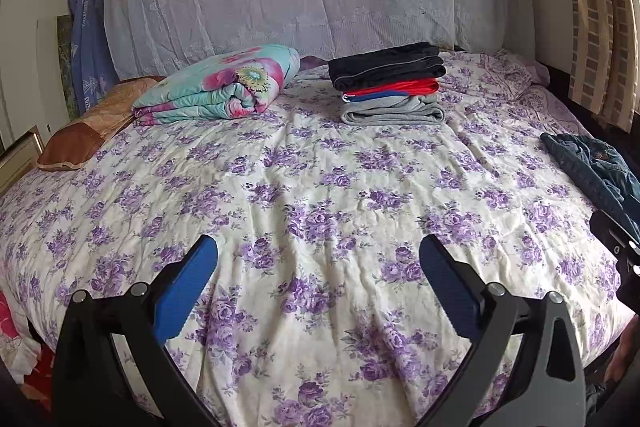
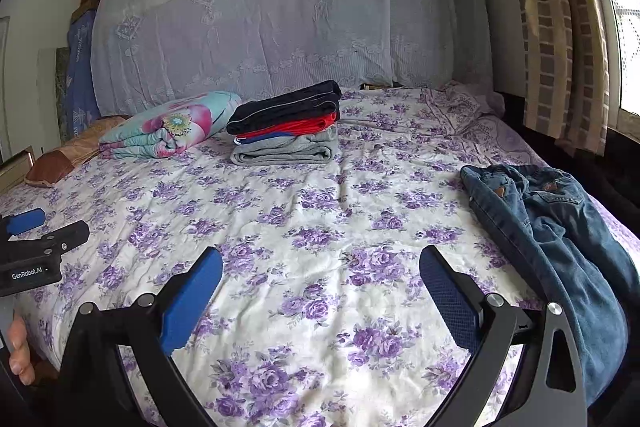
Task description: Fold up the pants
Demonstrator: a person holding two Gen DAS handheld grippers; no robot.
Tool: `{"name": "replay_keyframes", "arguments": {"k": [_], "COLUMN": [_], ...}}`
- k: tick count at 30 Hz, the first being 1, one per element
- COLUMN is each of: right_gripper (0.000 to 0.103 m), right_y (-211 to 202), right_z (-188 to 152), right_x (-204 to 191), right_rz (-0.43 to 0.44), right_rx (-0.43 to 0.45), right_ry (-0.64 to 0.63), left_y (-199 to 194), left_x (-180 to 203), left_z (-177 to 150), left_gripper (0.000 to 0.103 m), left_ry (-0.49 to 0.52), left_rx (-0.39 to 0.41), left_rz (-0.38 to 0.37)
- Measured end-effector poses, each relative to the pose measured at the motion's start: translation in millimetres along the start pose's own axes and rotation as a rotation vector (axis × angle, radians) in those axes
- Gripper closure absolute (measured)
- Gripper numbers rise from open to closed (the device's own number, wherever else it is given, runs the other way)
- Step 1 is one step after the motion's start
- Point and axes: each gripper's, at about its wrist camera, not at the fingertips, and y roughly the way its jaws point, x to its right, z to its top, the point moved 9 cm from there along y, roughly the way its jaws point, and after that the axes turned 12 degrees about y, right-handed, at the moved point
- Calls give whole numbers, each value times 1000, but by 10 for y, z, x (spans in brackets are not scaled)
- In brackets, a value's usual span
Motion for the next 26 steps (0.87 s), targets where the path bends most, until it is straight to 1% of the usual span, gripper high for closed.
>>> {"name": "replay_keyframes", "arguments": {"k": [4,9,12,13,15,16,20,26], "right_gripper": [4,4,4,4,4,4,4,4], "right_y": [-9,-11,-12,-14,-12,-12,-15,7], "right_z": [-1,-23,-34,-34,-37,-42,-39,-68], "right_x": [-25,-64,-73,-74,-73,-71,-61,-56], "right_rz": [1,8,9,8,8,8,2,0], "right_rx": [2,-4,-7,-7,-9,-9,-4,-15], "right_ry": [-11,-21,-26,-25,-24,-23,-25,-31], "left_y": [19,57,66,73,94,106,130,107], "left_x": [2,19,34,37,49,43,55,51], "left_z": [-8,-30,-24,-25,-33,-40,-57,-45], "left_gripper": [5,5,5,5,5,5,5,5], "left_ry": [9,35,44,42,26,18,23,25], "left_rx": [-7,-39,-40,-42,-51,-56,-69,-57], "left_rz": [12,40,51,48,14,8,2,11]}}
